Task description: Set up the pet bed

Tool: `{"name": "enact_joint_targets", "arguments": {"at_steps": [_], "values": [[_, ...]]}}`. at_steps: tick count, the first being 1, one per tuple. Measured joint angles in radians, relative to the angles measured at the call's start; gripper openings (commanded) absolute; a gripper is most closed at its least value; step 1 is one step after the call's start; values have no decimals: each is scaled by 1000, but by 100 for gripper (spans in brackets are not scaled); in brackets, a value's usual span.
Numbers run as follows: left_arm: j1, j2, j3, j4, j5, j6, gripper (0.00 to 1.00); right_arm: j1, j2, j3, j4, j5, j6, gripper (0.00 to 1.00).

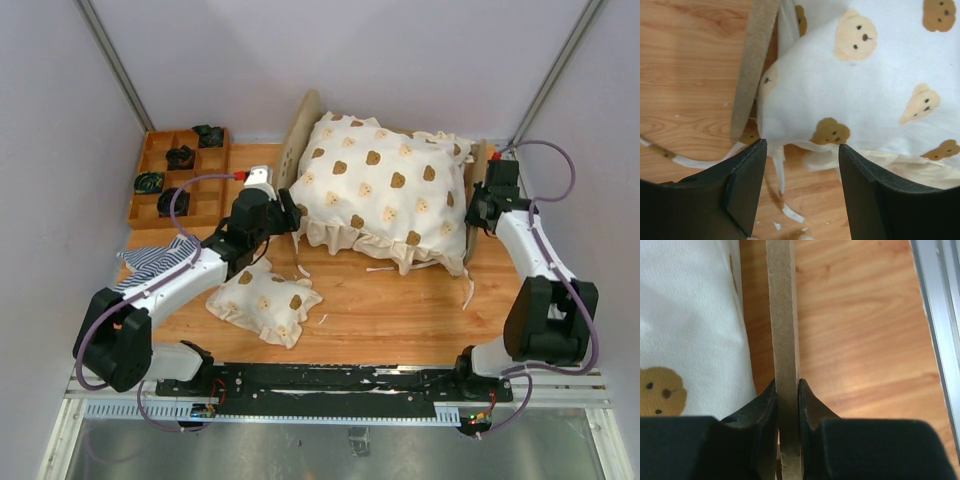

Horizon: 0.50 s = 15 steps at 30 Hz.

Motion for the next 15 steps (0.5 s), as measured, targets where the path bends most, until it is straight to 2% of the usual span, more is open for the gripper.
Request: {"name": "enact_joint_targets", "arguments": {"at_steps": [4,9,15], "values": [[-41,2,7,13,30,-39,67,-63,-141,-124,-21,6,64,0],[-41,-29,7,20,48,-55,68,-143,-316,-237,-98,40,152,0],[-41,-61,7,51,107,-65,63,-154,-501,-358,-160,119,344,0]]}}
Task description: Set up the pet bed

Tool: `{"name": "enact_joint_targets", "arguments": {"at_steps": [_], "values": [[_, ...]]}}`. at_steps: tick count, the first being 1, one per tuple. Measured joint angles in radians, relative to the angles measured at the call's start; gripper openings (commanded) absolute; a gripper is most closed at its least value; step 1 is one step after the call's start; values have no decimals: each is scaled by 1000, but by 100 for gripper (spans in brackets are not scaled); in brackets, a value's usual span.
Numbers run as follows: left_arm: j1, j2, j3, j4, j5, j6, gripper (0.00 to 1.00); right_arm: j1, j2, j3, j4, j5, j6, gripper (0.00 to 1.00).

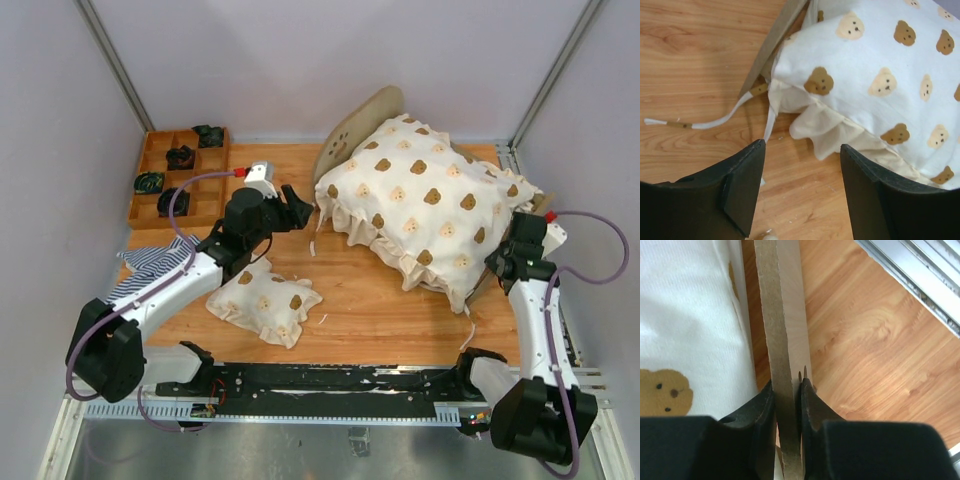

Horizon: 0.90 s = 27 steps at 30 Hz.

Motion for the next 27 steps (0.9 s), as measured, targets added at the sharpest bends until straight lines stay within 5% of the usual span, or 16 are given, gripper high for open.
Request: {"name": "enact_joint_targets", "arguments": {"at_steps": [10,21,27], "values": [[0,89,0,50,196,-25,60,39,-142,-105,35,23,247,28],[-35,116,0,71,292,-21,60,130,-241,-184,52,-202,325,38],[-84,68,-3,76,287,18,60,278,-249,-203,76,-272,391,38]]}}
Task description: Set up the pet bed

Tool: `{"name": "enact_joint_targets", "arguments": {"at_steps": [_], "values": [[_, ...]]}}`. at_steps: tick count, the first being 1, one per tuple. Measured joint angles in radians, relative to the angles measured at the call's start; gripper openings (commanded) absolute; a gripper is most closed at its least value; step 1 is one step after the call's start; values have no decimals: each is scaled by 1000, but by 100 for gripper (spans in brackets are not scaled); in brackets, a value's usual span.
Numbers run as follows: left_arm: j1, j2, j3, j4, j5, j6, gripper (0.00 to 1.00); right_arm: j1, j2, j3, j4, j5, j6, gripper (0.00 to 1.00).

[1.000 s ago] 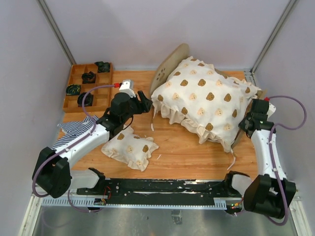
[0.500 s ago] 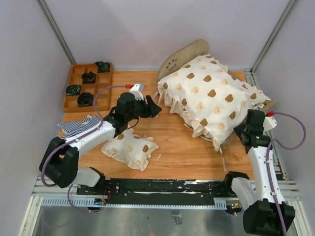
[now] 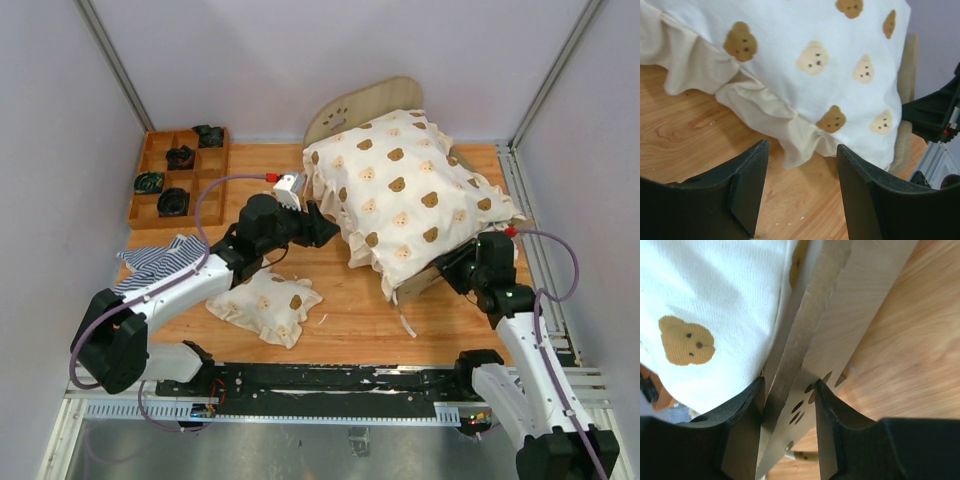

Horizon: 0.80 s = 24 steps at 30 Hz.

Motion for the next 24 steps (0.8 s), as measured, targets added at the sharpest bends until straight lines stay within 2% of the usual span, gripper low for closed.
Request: {"name": "enact_joint_targets", "arguments": {"at_steps": [11,15,19,20,22,24], "values": [[-99,-177,-126,21,-60,85,60,357,163,40,147,-41,164,39],[-108,-228,-166,3,-62,106,59,390,216,55,193,-103,145,39],[-127,-266,-187,-6,-50,114,54,380,213,118,126,-124,-23,42],[-138,-266,-187,-9,-45,117,54,378,204,140,108,-134,-109,44],[-166,-263,-187,-15,-40,118,54,376,178,187,84,-148,-277,56],[-206,-251,-186,-19,-40,119,54,350,151,229,66,-143,-392,58]]}}
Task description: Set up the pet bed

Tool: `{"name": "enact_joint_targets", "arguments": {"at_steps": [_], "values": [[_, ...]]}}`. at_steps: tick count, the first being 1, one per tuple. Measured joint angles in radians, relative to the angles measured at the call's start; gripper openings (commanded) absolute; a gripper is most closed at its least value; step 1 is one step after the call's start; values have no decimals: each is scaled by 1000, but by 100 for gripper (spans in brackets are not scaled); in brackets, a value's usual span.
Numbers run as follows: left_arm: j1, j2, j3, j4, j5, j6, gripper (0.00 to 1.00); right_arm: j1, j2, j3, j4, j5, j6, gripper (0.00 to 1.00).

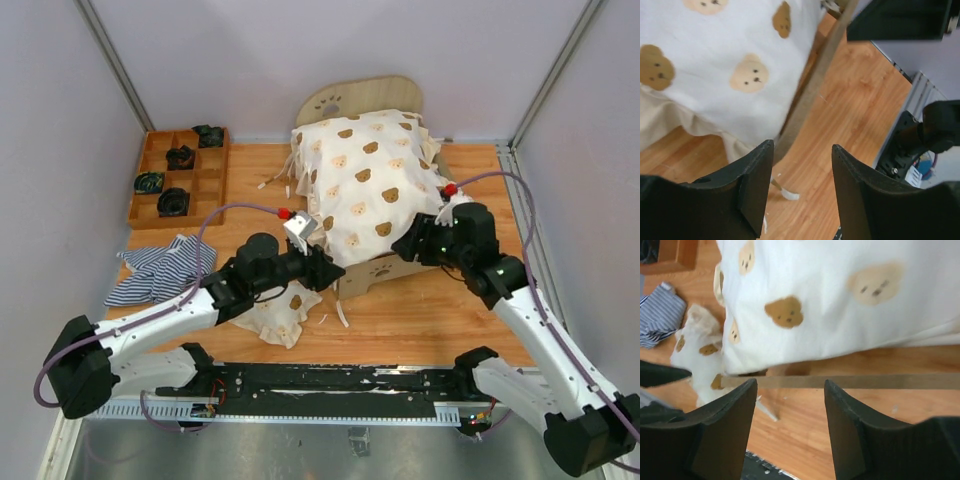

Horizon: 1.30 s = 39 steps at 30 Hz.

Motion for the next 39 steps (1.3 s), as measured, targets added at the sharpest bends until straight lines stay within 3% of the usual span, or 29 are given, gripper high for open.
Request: {"name": "enact_joint_targets", "arguments": {"at_steps": [5,10,21,27,35,39], "values": [[-99,75,28,-9,19,-6,52,-146,-19,138,-42,76,-208,54],[-130,145,35,19,35,-39,48,-351,55,201,-44,138,-318,51],[-136,256,-14,98,-63,-134,48,-683,452,286,-5,56,-384,46],[-93,253,-22,36,-112,-192,48,-723,538,295,-37,-133,-363,39],[121,193,-73,-68,-191,-205,49,-717,330,37,45,-364,-298,35],[182,142,-73,-94,-264,-199,57,-683,272,-47,118,-432,-246,35]]}}
